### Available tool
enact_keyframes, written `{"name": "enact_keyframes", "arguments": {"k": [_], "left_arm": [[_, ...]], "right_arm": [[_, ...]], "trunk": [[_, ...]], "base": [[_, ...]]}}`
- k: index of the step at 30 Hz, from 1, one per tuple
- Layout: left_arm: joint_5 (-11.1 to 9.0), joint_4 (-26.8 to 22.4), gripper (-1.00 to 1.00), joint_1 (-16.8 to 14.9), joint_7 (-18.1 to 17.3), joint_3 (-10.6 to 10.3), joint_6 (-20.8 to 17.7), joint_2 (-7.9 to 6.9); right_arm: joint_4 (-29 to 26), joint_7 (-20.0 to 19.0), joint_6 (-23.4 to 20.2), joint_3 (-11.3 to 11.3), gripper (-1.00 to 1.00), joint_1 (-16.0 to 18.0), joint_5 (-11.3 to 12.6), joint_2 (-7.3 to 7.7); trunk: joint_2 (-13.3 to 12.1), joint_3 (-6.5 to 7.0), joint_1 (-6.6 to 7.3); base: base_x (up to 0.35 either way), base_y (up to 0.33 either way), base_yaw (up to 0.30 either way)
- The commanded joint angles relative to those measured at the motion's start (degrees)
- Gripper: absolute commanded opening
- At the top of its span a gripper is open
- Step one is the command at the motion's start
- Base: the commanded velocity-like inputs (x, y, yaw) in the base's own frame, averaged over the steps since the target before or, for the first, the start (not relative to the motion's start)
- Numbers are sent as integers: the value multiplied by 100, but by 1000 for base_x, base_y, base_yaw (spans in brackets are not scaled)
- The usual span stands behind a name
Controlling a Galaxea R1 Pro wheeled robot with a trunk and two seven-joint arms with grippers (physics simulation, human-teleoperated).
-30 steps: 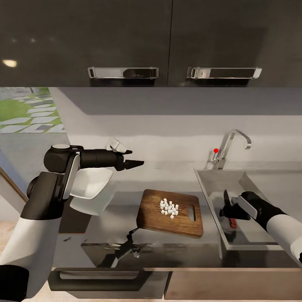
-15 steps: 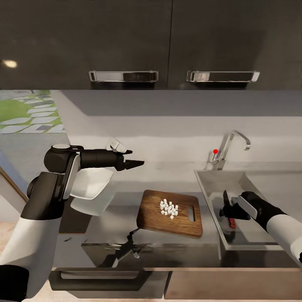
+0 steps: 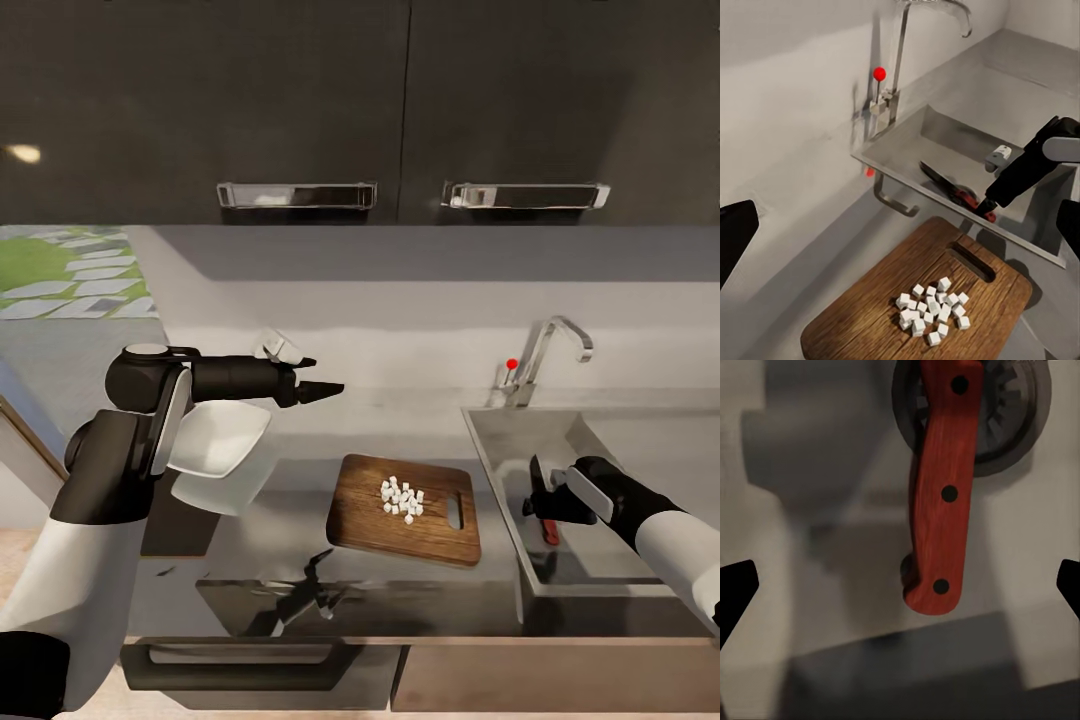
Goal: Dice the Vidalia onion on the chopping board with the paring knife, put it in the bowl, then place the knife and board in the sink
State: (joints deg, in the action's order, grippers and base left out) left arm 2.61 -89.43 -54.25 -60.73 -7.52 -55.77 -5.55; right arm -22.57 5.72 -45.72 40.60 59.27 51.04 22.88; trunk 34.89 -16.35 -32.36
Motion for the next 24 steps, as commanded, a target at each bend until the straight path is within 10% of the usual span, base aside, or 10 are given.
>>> {"name": "enact_keyframes", "arguments": {"k": [1,24], "left_arm": [[29,-4,100,-7,-35,-1,-39,-1],[29,5,100,-7,-35,-4,-39,1]], "right_arm": [[-17,53,-16,35,100,5,63,6],[-46,29,-8,17,100,5,75,26]], "trunk": [[-34,9,20],[-956,422,526]], "base": [[0,0,0],[0,0,0]]}}
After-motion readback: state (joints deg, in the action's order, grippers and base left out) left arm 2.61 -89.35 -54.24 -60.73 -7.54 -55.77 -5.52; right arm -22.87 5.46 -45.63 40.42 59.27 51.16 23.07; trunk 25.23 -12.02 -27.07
